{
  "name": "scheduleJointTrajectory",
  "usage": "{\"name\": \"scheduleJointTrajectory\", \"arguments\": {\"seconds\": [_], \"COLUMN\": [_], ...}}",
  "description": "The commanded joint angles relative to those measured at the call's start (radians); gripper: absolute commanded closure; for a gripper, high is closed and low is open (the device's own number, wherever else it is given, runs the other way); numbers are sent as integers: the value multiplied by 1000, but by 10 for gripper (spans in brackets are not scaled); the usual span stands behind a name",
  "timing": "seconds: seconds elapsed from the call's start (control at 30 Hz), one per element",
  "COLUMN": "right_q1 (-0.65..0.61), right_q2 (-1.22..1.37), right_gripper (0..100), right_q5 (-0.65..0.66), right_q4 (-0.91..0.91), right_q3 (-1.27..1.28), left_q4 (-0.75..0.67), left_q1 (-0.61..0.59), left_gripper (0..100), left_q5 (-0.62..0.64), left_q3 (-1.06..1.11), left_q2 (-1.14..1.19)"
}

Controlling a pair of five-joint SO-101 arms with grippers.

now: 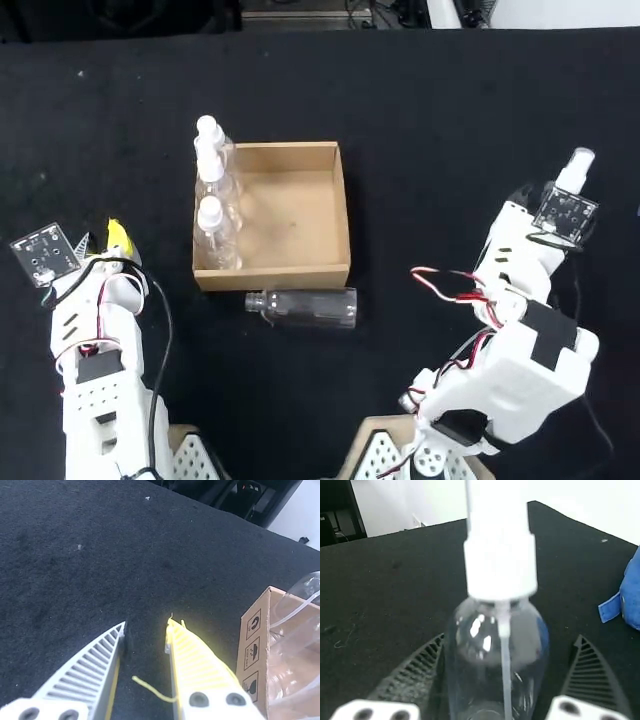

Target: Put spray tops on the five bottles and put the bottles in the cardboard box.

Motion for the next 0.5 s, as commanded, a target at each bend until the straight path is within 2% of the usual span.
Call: {"name": "scheduleJointTrajectory", "arguments": {"seconds": [0.0,0.17,0.47], "right_q1": [-20,-21,-34], "right_q2": [-117,-216,-222], "right_gripper": [691,691,692], "right_q5": [0,0,0], "right_q4": [-14,-14,-15], "right_q3": [16,90,99], "left_q4": [-21,-21,-21], "left_q1": [7,8,8], "left_gripper": [885,885,884], "left_q5": [-9,-9,-9], "left_q3": [7,7,7], "left_q2": [-18,-18,-18]}}
